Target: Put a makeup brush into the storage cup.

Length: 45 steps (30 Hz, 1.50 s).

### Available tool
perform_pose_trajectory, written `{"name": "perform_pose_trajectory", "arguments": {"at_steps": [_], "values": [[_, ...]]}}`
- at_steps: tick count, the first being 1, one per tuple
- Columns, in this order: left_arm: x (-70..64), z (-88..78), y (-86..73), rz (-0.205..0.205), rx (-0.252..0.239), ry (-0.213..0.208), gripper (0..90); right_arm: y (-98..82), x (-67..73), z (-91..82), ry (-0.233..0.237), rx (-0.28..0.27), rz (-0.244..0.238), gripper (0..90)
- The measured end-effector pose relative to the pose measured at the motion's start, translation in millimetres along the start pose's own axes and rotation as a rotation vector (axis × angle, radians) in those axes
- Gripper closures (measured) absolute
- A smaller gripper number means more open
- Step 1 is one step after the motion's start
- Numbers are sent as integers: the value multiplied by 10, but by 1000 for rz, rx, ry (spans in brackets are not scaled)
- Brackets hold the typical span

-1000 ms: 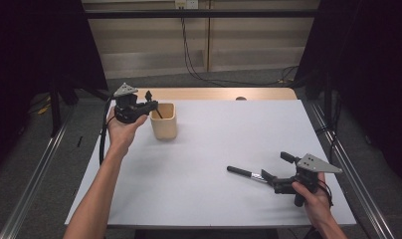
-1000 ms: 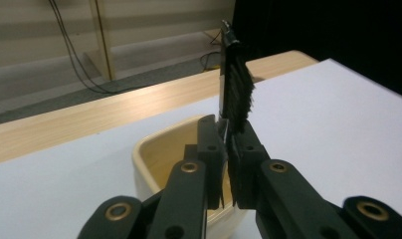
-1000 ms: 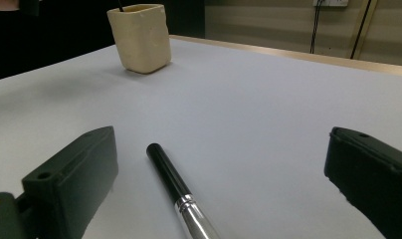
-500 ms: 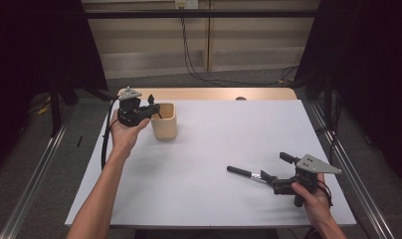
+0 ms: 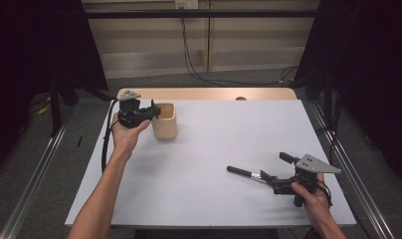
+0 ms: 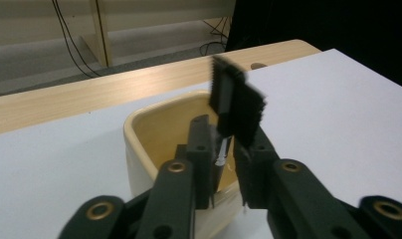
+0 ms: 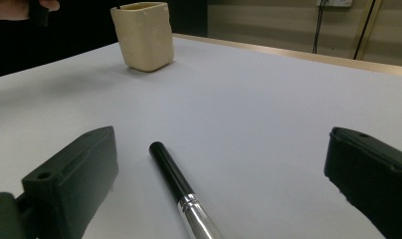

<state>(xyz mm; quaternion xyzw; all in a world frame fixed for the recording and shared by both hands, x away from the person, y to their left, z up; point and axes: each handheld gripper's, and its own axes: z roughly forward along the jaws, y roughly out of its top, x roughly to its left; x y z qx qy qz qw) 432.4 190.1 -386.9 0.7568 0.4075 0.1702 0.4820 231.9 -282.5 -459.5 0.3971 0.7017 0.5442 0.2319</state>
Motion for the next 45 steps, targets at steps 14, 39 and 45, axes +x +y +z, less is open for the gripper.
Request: {"name": "perform_pose_trajectory", "arguments": {"at_steps": [14, 39, 45], "values": [[-51, -15, 9, 37, -25, 23, 414, 2, -8, -5, 4, -5, 3, 1], [-85, -230, -118, 26, -87, -24, 22, 2, -13, -2, -1, -3, 2, 1], [-157, -338, -215, 56, -104, -9, 21, 3, -25, -15, -5, -7, 7, 2]]}}
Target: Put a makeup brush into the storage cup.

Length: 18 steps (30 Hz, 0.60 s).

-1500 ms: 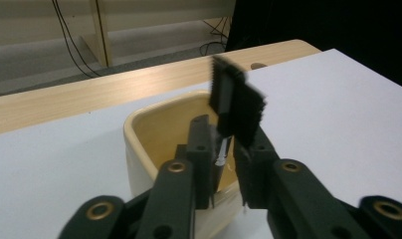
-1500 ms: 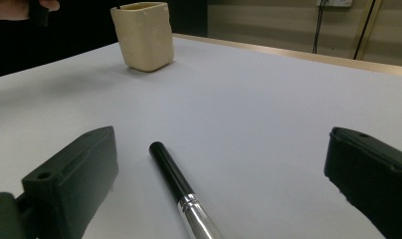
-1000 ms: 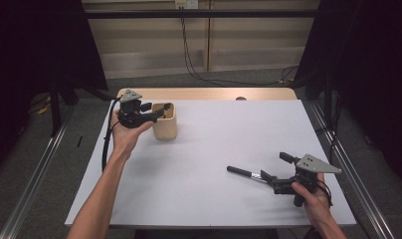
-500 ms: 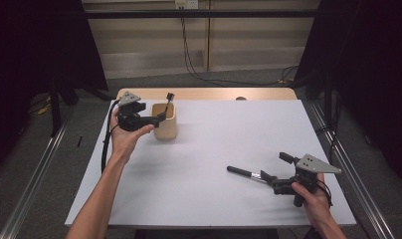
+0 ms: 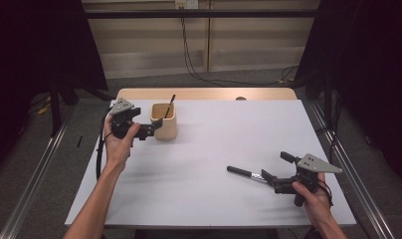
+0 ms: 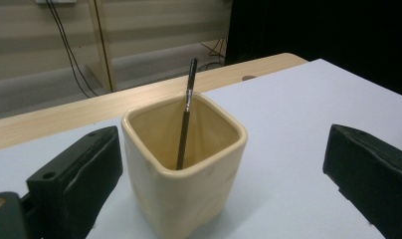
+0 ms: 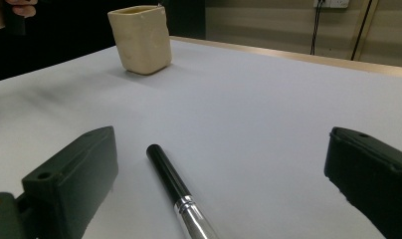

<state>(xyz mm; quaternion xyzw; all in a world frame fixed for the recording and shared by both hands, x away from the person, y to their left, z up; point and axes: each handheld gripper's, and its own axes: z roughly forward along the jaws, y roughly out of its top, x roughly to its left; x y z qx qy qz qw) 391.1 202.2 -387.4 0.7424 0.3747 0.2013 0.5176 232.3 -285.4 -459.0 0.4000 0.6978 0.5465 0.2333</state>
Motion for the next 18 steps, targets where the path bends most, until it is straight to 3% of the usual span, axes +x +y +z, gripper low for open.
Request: {"name": "perform_pose_trajectory", "arguments": {"at_steps": [9, 18], "values": [[-75, -131, -145, 22, -16, -5, 25, 4, 2, -7, -9, -7, 4, 2], [-84, -277, -314, -4, -31, 6, 27, 7, 6, -24, -14, -13, -4, 1]]}}
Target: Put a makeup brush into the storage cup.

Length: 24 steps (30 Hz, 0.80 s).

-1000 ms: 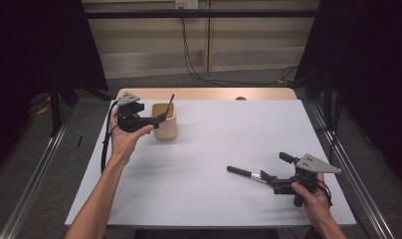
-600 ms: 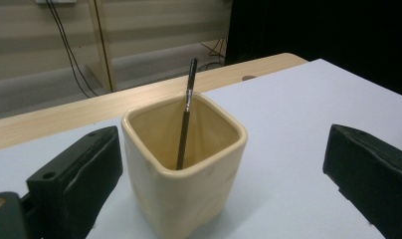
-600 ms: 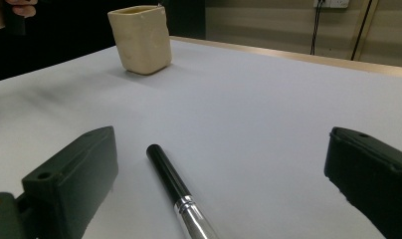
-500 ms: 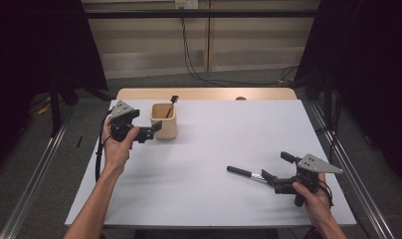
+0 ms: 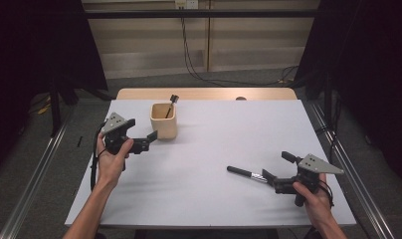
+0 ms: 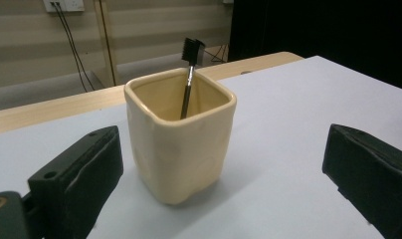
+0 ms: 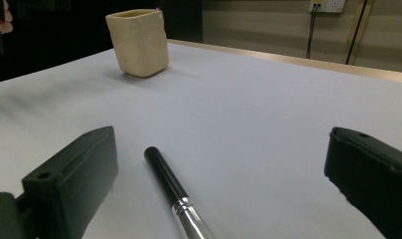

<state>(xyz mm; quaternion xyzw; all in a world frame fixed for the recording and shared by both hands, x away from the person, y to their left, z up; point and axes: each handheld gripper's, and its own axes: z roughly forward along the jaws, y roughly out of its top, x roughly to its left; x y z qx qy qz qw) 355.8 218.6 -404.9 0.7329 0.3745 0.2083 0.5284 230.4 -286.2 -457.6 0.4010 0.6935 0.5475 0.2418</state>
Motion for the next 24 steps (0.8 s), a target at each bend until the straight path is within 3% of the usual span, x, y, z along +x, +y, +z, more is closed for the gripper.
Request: {"name": "perform_pose_trajectory", "arguments": {"at_steps": [6, 11, 15, 20, 24], "values": [[-27, -130, -113, -21, -29, 1, 46, -3, 3, -17, -6, 1, 3, 2], [-96, -222, -164, 10, -60, -12, 46, -6, 12, -37, -10, -1, 2, 1], [-127, -262, -201, 7, -70, -16, 46, -11, 8, -47, -16, 1, 1, 1], [-145, -312, -274, -18, -71, 1, 48, -5, 22, -33, -13, 3, -1, 1], [-169, -361, -340, 8, -47, -6, 46, 2, 25, -47, -23, -2, 8, 1]]}}
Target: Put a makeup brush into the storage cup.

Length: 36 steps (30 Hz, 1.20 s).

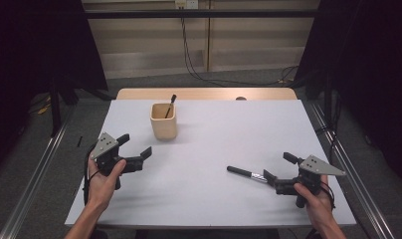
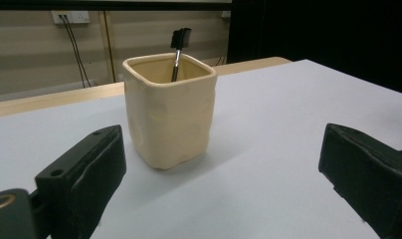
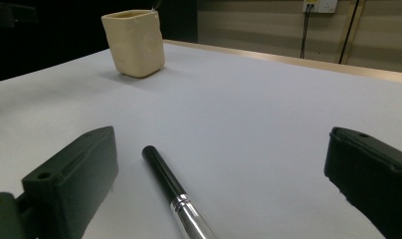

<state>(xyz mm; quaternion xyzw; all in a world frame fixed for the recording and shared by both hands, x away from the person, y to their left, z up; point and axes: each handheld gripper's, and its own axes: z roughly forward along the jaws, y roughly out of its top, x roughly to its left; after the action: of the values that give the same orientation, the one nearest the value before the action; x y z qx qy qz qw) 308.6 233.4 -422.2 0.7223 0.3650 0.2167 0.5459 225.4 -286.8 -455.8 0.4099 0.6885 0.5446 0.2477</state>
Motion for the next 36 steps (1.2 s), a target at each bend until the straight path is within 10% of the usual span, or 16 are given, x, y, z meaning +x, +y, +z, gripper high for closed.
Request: {"name": "perform_pose_trajectory", "arguments": {"at_steps": [36], "values": [[-35, -550, -422, -19, -12, 103, 53, 10, 7, -44, 20, 2, -17, 0]]}}
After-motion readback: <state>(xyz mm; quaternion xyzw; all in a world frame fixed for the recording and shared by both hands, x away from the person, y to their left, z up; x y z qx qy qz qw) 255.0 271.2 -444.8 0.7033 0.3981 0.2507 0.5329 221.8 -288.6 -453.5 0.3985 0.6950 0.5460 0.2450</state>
